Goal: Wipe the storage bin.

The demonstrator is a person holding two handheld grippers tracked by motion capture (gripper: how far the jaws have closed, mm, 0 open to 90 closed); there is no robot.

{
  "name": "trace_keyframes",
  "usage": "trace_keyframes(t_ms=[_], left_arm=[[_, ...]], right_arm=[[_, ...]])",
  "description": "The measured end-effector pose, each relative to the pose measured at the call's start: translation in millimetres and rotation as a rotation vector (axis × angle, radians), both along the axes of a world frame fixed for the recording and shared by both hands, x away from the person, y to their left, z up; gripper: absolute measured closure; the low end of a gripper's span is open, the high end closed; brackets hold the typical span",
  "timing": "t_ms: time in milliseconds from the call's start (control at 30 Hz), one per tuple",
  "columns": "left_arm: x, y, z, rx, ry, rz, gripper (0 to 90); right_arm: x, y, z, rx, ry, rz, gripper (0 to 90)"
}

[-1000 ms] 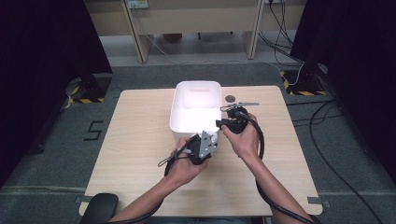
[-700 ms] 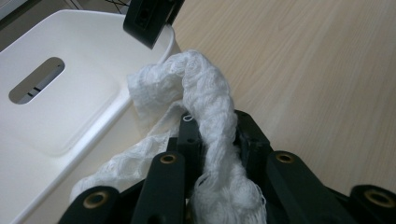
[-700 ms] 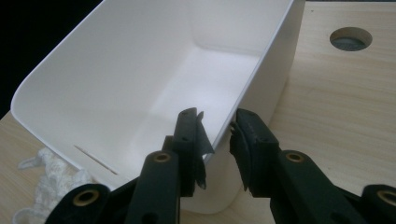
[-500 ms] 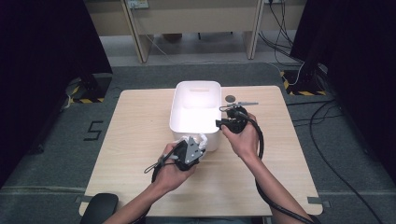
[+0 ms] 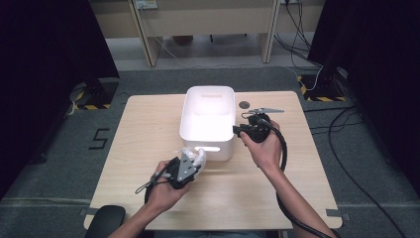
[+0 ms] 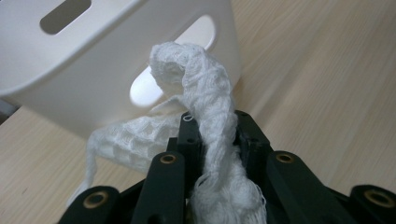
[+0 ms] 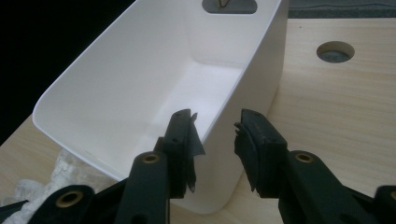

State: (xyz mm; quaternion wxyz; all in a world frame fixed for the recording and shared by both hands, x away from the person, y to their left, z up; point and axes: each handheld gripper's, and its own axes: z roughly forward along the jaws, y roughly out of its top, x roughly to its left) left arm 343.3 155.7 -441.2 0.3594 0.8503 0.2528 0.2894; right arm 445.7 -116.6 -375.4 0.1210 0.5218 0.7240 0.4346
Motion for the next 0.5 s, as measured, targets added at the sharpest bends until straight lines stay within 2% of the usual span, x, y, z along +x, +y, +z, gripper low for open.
trace_keyframes(t_ms=[100, 200, 267, 433, 500], left_arm=[[-0.9, 19.3, -1.7, -0.005, 0.002, 0.051, 74.9], [3.8, 42.8, -6.3, 0.010, 0.011, 0.118, 74.8], [7.5, 51.1, -8.3, 0.019, 0.014, 0.146, 74.8], [31.6, 80.8, -17.2, 0.033, 0.029, 0.268, 74.7], [44.0, 88.8, -24.0, 0.042, 0.052, 0.300, 74.6]], right_arm=[[0.1, -10.9, -3.0, 0.019, 0.009, -0.020, 64.5], [-0.4, -20.1, -7.0, 0.015, 0.016, -0.041, 64.6], [-0.8, -25.1, -10.8, 0.005, 0.021, -0.048, 64.6], [-1.2, -33.9, -23.4, -0.020, 0.057, -0.066, 64.9], [-1.3, -35.5, -28.7, -0.028, 0.070, -0.068, 65.0]])
